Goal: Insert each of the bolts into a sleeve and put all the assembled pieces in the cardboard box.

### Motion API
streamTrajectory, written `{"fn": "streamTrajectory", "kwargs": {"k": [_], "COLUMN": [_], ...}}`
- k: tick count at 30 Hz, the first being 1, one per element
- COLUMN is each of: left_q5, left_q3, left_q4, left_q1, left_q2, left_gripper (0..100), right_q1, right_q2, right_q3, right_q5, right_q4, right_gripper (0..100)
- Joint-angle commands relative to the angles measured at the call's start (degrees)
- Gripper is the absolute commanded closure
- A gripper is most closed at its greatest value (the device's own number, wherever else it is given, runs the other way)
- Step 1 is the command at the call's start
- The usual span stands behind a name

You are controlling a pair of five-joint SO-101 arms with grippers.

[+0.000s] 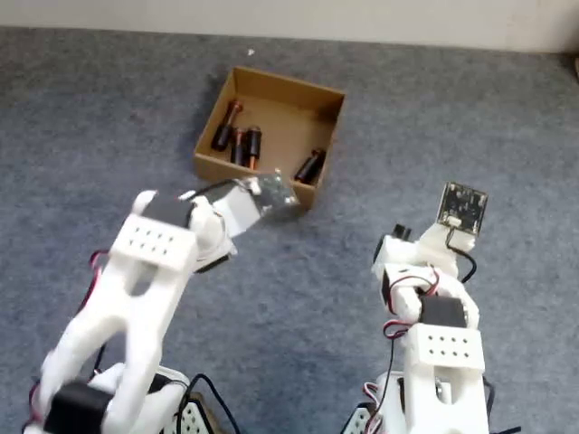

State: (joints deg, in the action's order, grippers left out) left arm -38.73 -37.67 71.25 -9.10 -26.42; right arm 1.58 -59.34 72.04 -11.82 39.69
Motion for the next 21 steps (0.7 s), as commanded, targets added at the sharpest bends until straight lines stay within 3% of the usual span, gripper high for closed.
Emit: {"fn": "streamTrajectory", "kwargs": {"k": [1,10,15,21], "left_q5": [9.4,27.7,37.5,46.6], "left_q3": [-1.2,-4.0,-4.4,-4.4], "left_q4": [0.3,-0.2,-5.3,-10.5], "left_q1": [-0.7,-0.7,-0.9,-0.9], "left_q2": [-11.5,-31.0,-39.6,-42.5], "left_gripper": [100,100,98,92], "right_q1": [1.2,17.2,27.6,34.1], "right_q2": [-8.3,-33.7,-45.1,-44.1], "right_q3": [0.0,9.4,15.1,18.6], "right_q5": [-0.7,0.1,7.2,7.9], "right_q4": [-0.7,2.0,1.5,-5.3], "right_gripper": [99.5,99.5,99.5,99.5]}}
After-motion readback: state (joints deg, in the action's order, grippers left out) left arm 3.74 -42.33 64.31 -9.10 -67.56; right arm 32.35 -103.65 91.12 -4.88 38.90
